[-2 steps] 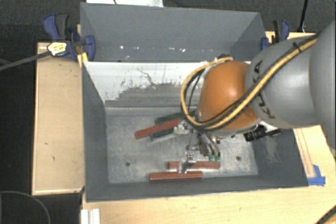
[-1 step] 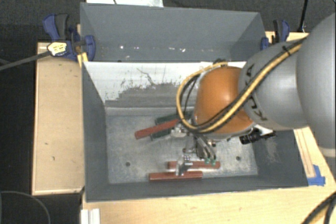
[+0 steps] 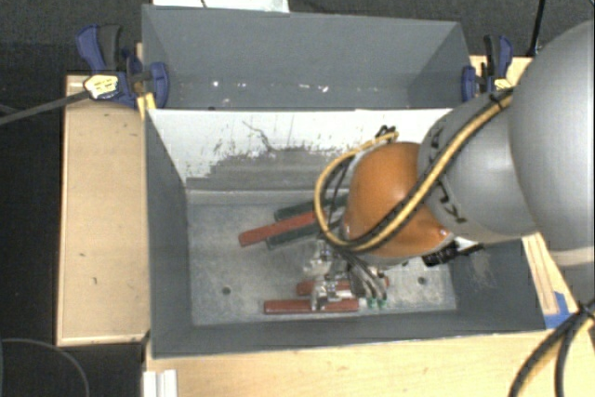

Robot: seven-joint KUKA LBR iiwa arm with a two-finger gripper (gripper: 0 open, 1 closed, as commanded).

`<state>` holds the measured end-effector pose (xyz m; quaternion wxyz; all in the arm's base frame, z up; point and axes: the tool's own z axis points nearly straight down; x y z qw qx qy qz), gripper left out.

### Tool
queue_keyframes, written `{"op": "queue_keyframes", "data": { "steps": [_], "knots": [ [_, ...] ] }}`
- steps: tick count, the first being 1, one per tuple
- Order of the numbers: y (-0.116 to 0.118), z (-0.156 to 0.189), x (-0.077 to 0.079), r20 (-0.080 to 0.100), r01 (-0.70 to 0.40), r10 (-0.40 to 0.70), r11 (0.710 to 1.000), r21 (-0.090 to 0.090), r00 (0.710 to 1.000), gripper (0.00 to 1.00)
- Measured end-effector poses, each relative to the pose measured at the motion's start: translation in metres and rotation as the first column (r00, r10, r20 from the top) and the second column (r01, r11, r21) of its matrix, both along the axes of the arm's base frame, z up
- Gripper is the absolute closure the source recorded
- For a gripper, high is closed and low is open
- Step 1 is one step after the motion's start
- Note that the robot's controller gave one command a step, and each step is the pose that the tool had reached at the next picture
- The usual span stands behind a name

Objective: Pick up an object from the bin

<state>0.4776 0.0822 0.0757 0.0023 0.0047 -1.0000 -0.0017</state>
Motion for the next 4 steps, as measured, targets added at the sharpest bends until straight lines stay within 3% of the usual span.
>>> {"op": "queue_keyframes", "data": {
  "steps": [1,2,3,4],
  "knots": [
    [0.0,0.0,0.0,0.0,0.001,-0.001,1.0,0.0,1.0,1.0],
    [-0.006,0.0,0.013,-0.01,0.027,-0.027,1.0,0.004,1.0,1.0],
    [0.013,0.203,0.028,0.016,0.042,-0.042,0.999,0.0,0.999,1.0],
    [0.012,0.199,0.027,0.008,0.042,-0.042,0.999,-0.002,0.999,1.0]
  ]
}}
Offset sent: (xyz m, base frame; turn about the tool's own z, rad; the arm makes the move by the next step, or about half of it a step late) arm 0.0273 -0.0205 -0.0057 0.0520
